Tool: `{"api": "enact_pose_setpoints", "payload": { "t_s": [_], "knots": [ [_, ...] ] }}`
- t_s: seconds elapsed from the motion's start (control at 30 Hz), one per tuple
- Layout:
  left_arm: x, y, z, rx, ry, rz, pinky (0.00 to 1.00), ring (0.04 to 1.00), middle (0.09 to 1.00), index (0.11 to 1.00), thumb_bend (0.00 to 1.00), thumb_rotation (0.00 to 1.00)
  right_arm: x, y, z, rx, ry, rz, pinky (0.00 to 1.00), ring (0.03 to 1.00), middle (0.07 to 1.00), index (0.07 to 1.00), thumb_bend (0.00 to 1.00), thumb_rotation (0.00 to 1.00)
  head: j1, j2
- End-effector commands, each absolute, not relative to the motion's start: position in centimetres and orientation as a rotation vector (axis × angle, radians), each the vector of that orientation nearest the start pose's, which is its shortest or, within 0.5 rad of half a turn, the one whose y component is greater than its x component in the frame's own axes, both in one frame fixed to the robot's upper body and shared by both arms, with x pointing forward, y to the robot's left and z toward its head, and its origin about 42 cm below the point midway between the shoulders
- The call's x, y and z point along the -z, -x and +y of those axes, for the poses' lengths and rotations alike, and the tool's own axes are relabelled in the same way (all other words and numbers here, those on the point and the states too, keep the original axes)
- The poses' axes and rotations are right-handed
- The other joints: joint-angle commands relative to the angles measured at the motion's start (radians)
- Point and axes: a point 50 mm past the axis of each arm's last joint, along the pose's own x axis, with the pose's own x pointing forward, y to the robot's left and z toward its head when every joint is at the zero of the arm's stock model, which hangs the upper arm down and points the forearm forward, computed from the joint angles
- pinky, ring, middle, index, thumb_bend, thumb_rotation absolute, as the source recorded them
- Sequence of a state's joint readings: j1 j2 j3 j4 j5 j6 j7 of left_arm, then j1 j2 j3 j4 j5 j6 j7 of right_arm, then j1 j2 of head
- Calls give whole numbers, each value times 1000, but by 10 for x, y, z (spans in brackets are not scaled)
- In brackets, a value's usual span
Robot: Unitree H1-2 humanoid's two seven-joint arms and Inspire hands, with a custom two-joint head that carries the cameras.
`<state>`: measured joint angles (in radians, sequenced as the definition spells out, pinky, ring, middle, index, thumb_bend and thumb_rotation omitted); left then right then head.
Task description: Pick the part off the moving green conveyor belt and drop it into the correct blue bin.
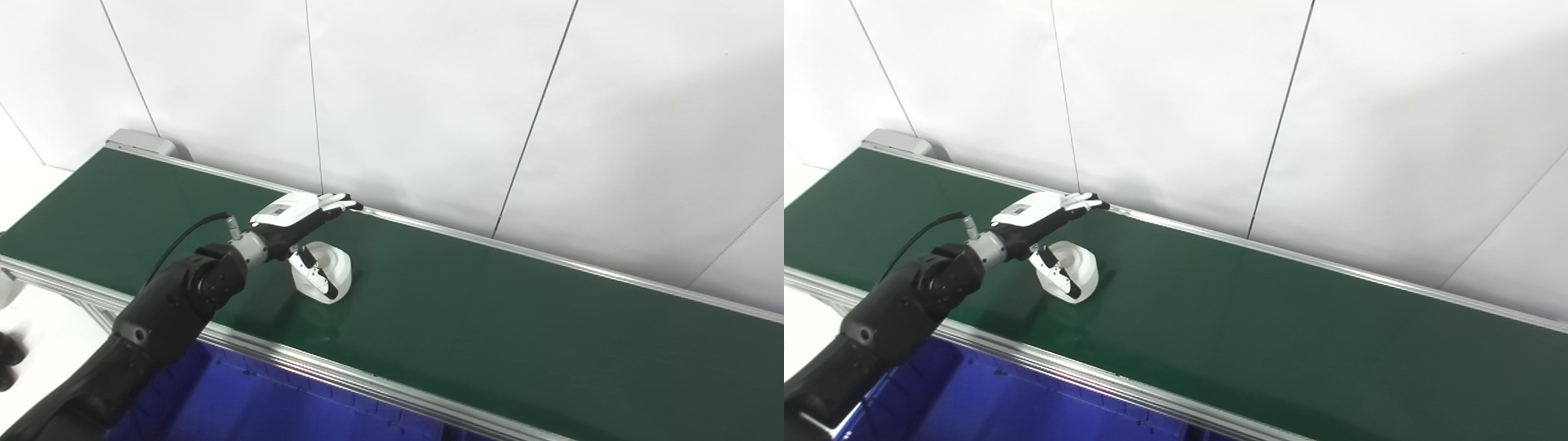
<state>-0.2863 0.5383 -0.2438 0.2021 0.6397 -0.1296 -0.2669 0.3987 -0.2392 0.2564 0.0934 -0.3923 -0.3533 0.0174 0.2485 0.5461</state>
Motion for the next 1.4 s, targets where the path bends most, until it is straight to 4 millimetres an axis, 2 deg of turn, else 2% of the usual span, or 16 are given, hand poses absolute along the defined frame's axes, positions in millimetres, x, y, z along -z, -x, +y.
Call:
{"api": "enact_pose_setpoints", "payload": {
  "t_s": [0.0,0.13,0.2,0.23,0.3,0.33,0.37,0.43,0.57,1.07,1.2,1.37],
  "knots": [
    [-135,-368,334,466,-1296,54,1000,1000,1000,918,1000,140,-19,-115,-231,-389,491,62,775,872,900,922,943,208,0,3],
    [-115,-364,326,530,-1160,67,991,991,988,904,960,76,-20,-114,-233,-389,486,75,776,877,905,925,942,212,2,9],
    [-110,-363,323,545,-1079,60,884,944,948,879,898,15,-21,-114,-233,-389,490,74,773,878,906,927,943,229,2,10],
    [-105,-363,320,541,-1039,54,866,935,940,874,885,7,-21,-114,-234,-387,491,73,773,879,906,927,944,232,4,13],
    [-99,-362,314,537,-999,45,679,722,758,777,692,1,-21,-114,-234,-385,490,73,777,877,904,927,944,218,5,13],
    [-97,-362,312,539,-989,42,578,559,616,719,579,0,-22,-114,-234,-385,490,74,782,879,906,929,943,214,5,13],
    [-95,-362,308,550,-983,36,519,482,543,648,530,0,-22,-113,-234,-384,487,74,782,881,908,930,942,210,7,15],
    [-94,-361,304,563,-976,28,479,438,498,581,506,0,-22,-113,-233,-384,485,73,780,883,911,931,942,206,8,17],
    [-91,-359,300,565,-967,37,482,438,486,525,499,0,-22,-113,-232,-377,487,64,771,878,908,931,944,213,9,18],
    [-82,-349,300,552,-919,37,486,433,489,529,497,0,-24,-112,-230,-373,487,54,805,891,908,937,943,208,0,29],
    [-93,-342,304,499,-850,-27,446,419,493,538,497,0,-27,-110,-229,-375,489,55,780,885,908,939,941,214,-19,44],
    [-118,-318,300,448,-708,-177,417,411,498,538,497,0,-29,-108,-230,-374,510,51,777,881,907,941,944,244,-62,83]
  ]
}}
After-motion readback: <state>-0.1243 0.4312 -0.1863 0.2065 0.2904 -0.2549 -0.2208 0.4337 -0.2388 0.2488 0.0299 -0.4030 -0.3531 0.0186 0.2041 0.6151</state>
